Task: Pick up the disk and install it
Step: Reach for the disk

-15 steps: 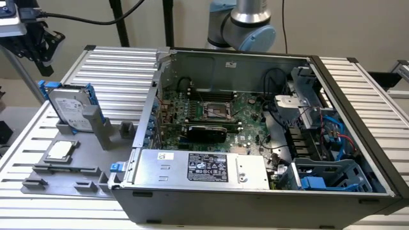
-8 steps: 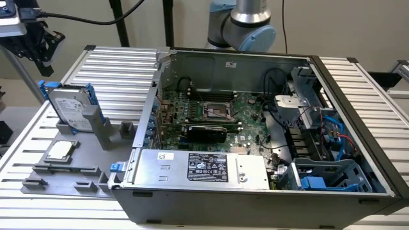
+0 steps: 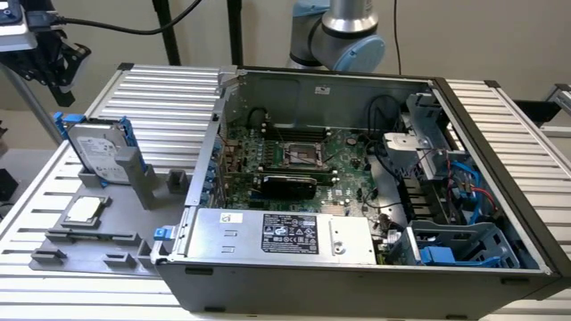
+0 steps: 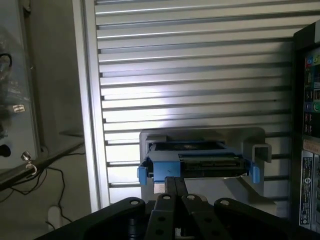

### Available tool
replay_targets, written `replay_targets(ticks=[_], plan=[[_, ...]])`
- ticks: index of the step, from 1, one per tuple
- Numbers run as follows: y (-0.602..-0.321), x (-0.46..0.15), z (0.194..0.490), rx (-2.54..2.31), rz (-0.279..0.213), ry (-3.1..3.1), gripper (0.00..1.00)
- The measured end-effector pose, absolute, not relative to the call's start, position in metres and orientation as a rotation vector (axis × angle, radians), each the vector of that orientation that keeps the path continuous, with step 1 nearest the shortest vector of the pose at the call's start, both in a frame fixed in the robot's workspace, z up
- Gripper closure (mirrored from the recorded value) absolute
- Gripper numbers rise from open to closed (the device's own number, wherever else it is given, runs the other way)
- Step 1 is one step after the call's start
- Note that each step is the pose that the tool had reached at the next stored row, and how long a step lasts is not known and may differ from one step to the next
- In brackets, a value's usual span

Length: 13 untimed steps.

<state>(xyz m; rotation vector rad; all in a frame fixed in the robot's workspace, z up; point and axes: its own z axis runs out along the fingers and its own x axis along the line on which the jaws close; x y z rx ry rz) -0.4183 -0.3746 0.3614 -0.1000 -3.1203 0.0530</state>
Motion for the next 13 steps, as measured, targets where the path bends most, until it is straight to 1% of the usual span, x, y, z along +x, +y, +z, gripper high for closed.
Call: replay_targets(ticks=[13], plan=[[-0.3742, -0.4183, 0.3597, 0.234, 0.056, -3.117, 1.00]])
